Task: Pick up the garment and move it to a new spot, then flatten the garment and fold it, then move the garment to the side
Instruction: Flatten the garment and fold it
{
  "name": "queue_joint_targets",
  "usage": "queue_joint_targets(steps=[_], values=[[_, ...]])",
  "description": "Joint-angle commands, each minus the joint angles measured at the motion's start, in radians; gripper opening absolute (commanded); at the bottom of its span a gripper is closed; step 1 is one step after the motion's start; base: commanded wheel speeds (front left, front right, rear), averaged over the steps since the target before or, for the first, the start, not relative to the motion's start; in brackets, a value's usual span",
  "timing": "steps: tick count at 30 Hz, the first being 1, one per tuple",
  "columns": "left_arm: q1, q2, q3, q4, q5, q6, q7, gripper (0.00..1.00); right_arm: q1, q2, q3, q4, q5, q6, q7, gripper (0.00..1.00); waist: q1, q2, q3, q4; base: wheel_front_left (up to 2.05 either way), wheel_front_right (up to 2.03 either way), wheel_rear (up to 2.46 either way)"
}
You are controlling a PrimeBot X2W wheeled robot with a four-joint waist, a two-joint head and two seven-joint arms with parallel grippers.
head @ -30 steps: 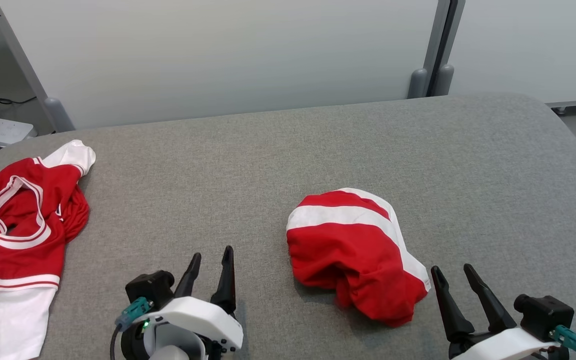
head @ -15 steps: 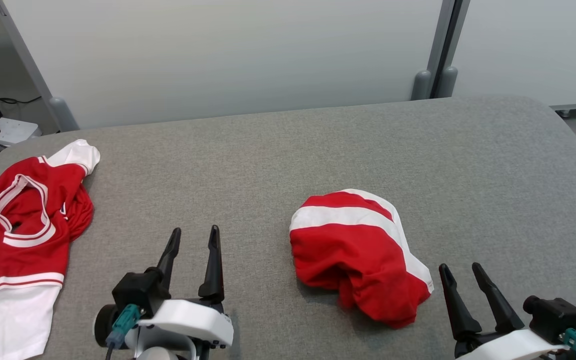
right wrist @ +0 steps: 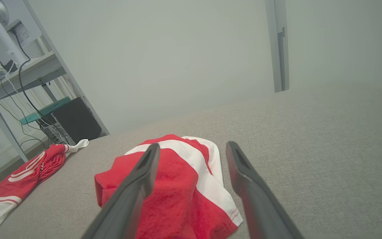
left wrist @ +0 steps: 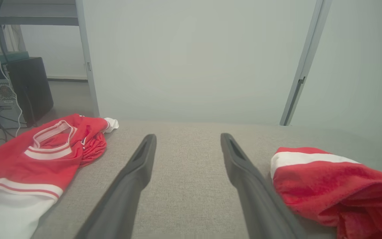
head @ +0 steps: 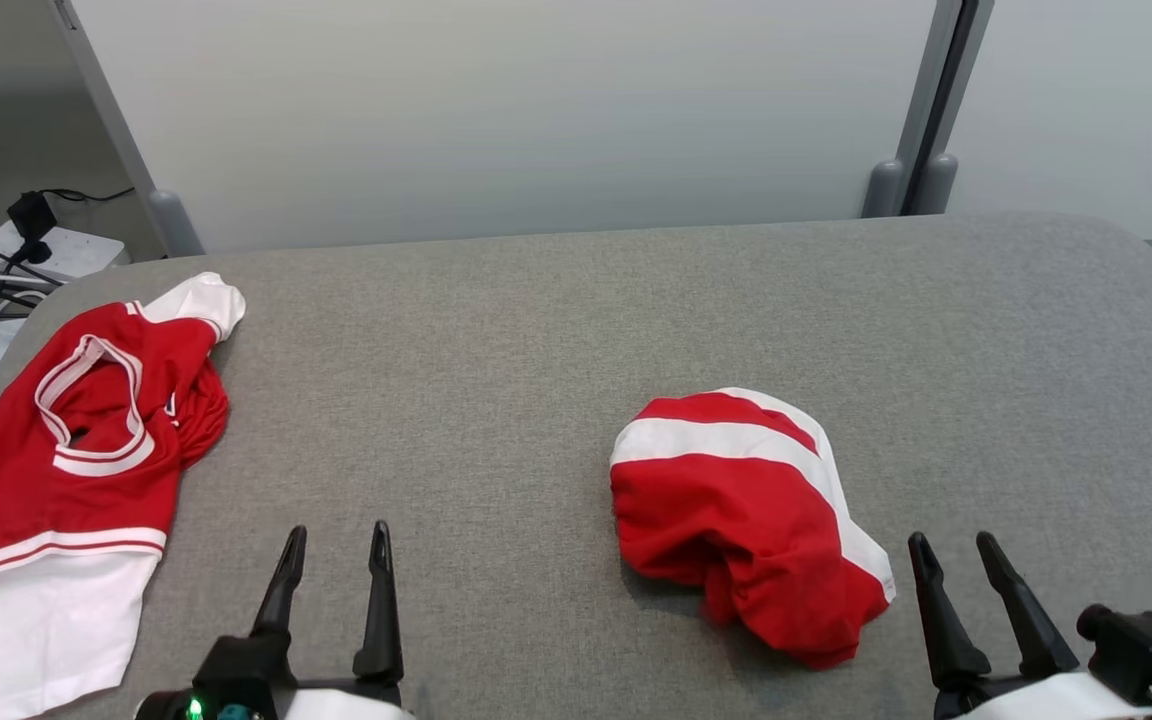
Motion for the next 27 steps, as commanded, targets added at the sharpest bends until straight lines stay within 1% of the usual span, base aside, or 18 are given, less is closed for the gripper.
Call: queue_joint_targets(steps=[1, 10, 27], values=[[-0.021, 0.002, 0.036, -0.024, 0.016, -0.003, -0.010, 1.00, -0.007, -0.010, 0.015, -0.026, -0.012, 0.007, -0.013, 1.00, 0.0001, 0.0000, -0.001, 0.002, 0.00, 0.00, 0.00], [0.009, 0.000, 0.044, -0.003, 0.056, -0.001, -0.010, 1.00, 0.013, -0.008, 0.003, -0.021, -0.021, 0.007, -0.013, 1.00, 0.0001, 0.0000, -0.012, 0.009, 0.00, 0.00, 0.00], [-0.005, 0.000, 0.063, 0.011, 0.032, 0.005, -0.010, 1.00, -0.003, -0.028, 0.032, -0.003, -0.010, 0.007, -0.013, 1.00, 0.0000, 0.0000, -0.017, -0.007, 0.00, 0.00, 0.00]])
